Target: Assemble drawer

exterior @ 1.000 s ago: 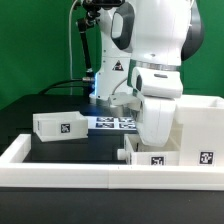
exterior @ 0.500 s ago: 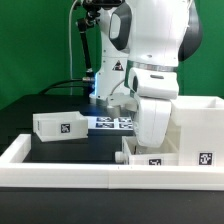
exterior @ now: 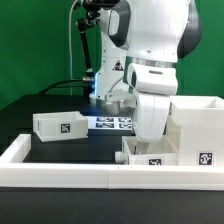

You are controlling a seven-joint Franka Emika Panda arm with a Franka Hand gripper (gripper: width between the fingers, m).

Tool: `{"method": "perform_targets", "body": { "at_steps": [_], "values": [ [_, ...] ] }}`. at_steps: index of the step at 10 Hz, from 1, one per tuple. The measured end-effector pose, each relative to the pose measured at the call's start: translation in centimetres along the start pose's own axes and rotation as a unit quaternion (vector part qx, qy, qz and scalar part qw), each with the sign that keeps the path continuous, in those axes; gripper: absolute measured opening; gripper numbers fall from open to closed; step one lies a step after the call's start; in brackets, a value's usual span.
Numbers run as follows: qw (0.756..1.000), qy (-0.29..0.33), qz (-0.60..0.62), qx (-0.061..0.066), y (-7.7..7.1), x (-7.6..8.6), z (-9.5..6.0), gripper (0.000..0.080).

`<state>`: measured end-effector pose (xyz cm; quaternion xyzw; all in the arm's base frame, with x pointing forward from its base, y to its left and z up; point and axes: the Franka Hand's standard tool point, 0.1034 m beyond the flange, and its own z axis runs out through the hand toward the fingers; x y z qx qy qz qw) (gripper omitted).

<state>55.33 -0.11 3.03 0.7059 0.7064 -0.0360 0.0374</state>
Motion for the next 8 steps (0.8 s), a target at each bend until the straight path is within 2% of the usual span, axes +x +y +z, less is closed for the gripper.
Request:
{"method": "perform_targets", "body": {
  "at_steps": [1, 3, 6, 8],
  "values": [
    [1.000, -0.003, -0.002, 0.002, 0.2, -0.6, -0.9, 0.0646],
    [1.000, -0.012, -0.019, 0.017, 1.1, -2.7, -2.3, 0.0649],
    [0.998, -0.018, -0.050, 0.033, 2.8, -5.3, -2.0, 0.0649],
    [0.998, -0.017, -0.051, 0.034, 3.1, -5.6, -1.8, 0.0649]
  ]
}}
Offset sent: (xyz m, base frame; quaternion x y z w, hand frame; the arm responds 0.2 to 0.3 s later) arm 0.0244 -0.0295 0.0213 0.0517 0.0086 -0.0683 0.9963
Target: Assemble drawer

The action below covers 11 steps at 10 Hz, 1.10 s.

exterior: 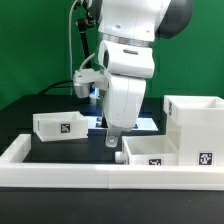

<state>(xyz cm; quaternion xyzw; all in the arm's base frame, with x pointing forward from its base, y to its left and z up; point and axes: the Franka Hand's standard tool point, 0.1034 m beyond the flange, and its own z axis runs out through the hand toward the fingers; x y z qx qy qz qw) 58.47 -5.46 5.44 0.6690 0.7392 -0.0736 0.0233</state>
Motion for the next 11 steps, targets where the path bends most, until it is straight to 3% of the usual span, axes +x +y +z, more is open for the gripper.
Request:
{"method": "perform_targets", "body": {
  "at_steps": [2, 5, 9, 10, 11],
  "values": [
    [1.000, 0.003, -0.004, 0.001, -0.1, -0.6, 0.1, 0.0649],
    [0.996, 0.082, 0.004, 0.017, -0.9, -1.7, 1.5, 0.0649],
    [0.986, 0.163, 0.029, 0.022, -0.6, -1.8, 1.8, 0.0649],
    [0.985, 0.166, 0.030, 0.022, -0.4, -1.4, 1.8, 0.0649],
    [0.986, 0.161, 0.030, -0.001, 0.5, -0.7, 1.5, 0.0649]
  ]
}}
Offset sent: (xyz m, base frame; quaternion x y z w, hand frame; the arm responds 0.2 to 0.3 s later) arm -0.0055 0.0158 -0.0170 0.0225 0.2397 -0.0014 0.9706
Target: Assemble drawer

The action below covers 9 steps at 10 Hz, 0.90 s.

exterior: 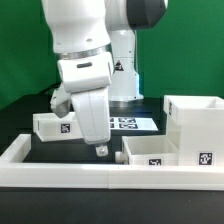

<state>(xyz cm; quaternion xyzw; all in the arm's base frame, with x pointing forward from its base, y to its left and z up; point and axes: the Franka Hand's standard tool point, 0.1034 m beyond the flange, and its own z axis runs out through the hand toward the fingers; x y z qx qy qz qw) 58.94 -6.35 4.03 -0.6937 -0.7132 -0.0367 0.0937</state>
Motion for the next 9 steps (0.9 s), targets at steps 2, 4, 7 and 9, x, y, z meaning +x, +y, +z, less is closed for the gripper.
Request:
{"method": "perform_targets", "body": {
  "at_steps": [2, 4, 7, 9],
  "values": [
    [1.000, -0.001, 0.002, -0.002, -0.1, -0.2, 0.2, 0.0649],
    [1.000, -0.010, 0.000, -0.028, 0.0, -0.7, 0.5, 0.0649],
    [0.999, -0.009, -0.009, -0.045, 0.6, 0.6, 0.8, 0.0649],
    [0.998, -0.010, -0.012, -0.057, 0.8, 1.3, 1.2, 0.0649]
  ]
}}
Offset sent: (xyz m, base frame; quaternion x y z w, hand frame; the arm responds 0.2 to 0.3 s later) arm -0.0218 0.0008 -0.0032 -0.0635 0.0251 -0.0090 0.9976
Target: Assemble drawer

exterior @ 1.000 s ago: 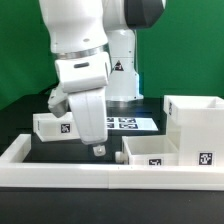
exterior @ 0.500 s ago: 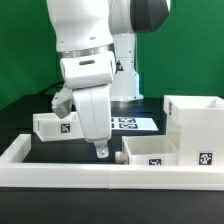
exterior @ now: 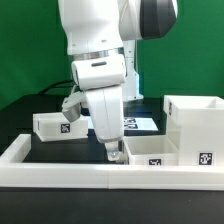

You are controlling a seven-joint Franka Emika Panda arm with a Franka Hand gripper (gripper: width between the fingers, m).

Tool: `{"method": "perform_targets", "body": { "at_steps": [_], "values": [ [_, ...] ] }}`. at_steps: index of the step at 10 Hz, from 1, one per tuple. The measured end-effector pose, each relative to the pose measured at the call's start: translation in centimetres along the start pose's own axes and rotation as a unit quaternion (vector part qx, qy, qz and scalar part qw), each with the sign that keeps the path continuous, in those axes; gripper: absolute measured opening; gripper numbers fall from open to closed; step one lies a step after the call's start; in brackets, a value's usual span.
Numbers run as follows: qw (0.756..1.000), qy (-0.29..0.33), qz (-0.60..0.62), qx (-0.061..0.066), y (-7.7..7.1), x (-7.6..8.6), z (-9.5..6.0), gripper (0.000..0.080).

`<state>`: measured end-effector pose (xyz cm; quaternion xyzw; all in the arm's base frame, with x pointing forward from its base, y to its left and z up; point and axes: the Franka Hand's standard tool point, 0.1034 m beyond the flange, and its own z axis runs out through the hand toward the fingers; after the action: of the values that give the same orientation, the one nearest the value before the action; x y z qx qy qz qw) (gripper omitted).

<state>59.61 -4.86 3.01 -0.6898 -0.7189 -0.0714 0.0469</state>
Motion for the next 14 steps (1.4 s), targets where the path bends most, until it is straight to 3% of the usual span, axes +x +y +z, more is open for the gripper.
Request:
{"method": "perform_targets", "body": {
  "at_steps": [1, 2, 6, 11, 14],
  "values": [
    [1.000, 0.002, 0.000, 0.003, -0.2, 0.4, 0.3, 0.0649],
    [1.000, 0.002, 0.000, -0.003, -0.1, 0.7, 0.6, 0.0649],
    [1.000, 0.008, 0.010, 0.010, -1.2, 2.0, 2.4, 0.0649],
    [0.999, -0.003, 0.036, 0.009, 0.0, 4.1, 2.0, 0.0649],
    [0.999, -0.007, 0.038, 0.010, 0.1, 3.9, 2.0, 0.0649]
  ]
}}
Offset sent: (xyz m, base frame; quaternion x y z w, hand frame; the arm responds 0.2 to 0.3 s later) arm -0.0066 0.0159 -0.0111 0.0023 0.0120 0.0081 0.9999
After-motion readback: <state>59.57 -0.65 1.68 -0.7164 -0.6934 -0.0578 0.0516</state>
